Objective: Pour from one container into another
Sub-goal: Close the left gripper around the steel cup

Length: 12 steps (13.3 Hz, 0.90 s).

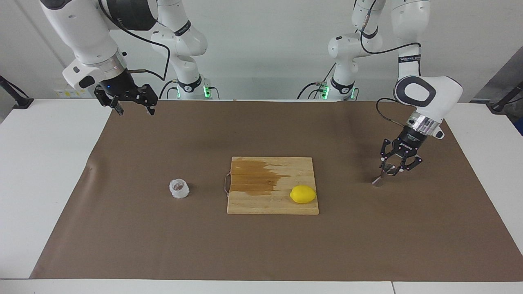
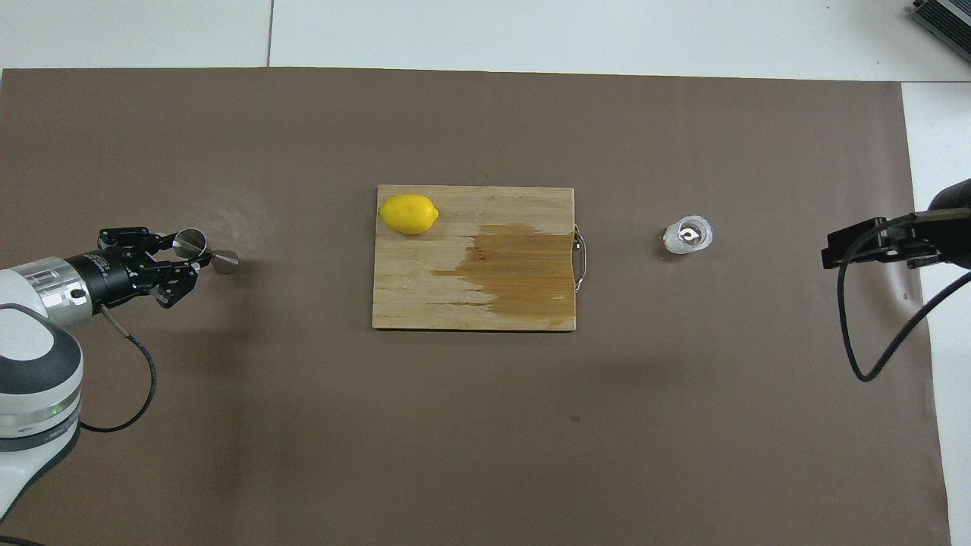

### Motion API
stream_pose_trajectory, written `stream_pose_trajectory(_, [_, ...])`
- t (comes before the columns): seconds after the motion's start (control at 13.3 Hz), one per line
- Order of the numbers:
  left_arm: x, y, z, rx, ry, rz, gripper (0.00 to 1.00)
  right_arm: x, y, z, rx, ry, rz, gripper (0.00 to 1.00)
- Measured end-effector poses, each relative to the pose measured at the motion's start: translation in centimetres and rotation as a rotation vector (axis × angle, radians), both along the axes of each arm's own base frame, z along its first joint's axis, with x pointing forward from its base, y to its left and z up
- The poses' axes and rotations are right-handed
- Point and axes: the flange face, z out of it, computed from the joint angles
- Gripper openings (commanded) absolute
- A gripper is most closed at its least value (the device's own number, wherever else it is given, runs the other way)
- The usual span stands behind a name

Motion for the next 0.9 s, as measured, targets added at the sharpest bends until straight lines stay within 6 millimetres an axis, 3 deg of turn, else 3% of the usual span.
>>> stream_pose_trajectory(0.9, [0.9, 0.1, 1.5, -0.05, -0.002, -0.036, 0.0, 0.0, 0.0, 0.0, 0.0, 0.0, 0.0, 1.0])
